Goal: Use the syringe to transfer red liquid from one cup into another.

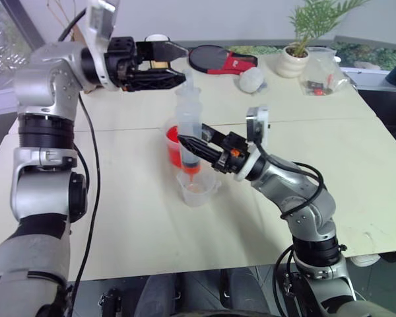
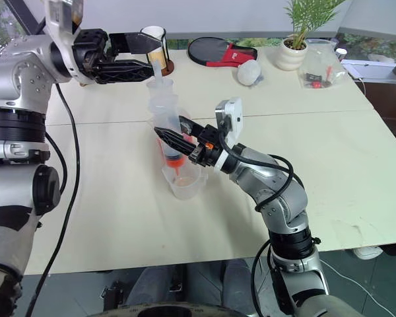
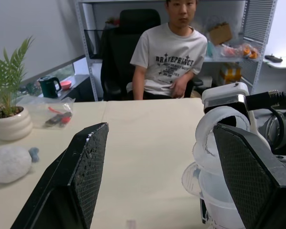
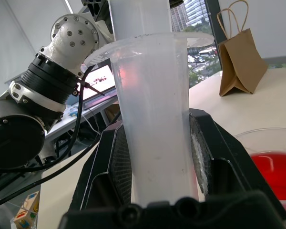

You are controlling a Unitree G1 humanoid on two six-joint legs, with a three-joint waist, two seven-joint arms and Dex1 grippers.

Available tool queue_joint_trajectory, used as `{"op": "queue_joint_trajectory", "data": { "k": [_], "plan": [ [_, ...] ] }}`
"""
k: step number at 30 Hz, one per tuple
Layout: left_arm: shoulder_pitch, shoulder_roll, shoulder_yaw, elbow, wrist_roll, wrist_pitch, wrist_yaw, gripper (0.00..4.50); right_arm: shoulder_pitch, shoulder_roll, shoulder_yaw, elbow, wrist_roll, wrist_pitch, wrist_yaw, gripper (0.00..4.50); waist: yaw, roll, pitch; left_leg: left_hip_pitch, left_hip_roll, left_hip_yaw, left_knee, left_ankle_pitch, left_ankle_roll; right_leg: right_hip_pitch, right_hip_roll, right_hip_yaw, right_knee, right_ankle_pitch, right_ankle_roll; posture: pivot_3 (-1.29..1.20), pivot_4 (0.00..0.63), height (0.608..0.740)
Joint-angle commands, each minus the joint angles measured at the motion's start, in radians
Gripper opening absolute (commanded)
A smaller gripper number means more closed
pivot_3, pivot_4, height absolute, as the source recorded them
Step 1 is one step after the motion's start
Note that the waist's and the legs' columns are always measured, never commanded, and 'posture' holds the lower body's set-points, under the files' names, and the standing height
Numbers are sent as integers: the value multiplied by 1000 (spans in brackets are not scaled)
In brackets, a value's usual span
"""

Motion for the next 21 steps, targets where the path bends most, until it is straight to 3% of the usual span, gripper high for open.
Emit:
{"op": "queue_joint_trajectory", "data": {
  "k": [1, 3, 8, 9, 21],
  "plan": [
    [-16, -15, -5, -34, -3, -29, 4, 3331, 2, 3, 3, -18, -5, -31, 7, 1370, 0, 0, 0, 0, 0, 0, 0, 0, 0, 0, 0, 0, 0, 0, 0, 0, 150, 740],
    [-15, -22, -7, -38, -8, -29, -3, 2809, 1, 4, 4, -16, -10, -33, 8, 1370, 0, 0, 0, 0, 0, 0, 0, 0, 0, 0, 0, 0, 0, 0, 0, 0, 150, 740],
    [-11, -36, -12, -61, -22, -16, -5, 261, 1, 2, 3, -15, -15, -36, 9, 1370, -1, 0, 0, 0, 0, 0, 0, 0, 0, 0, 0, 0, 0, 0, 0, 0, 150, 740],
    [-5, -36, -16, -72, -27, -8, -10, 27, 2, 3, 3, -14, -16, -38, 7, 1370, -1, 0, 0, 0, 0, 0, 0, 0, 0, 0, 0, 0, 0, 0, 0, 0, 150, 740],
    [97, -74, -51, -206, -59, 61, 9, 27, -17, -17, -30, -32, -10, -42, -4, 1370, -1, 0, 0, 0, 0, 0, 0, 0, 0, 0, 0, 1, 0, 0, 0, 0, 150, 740]
  ]
}}
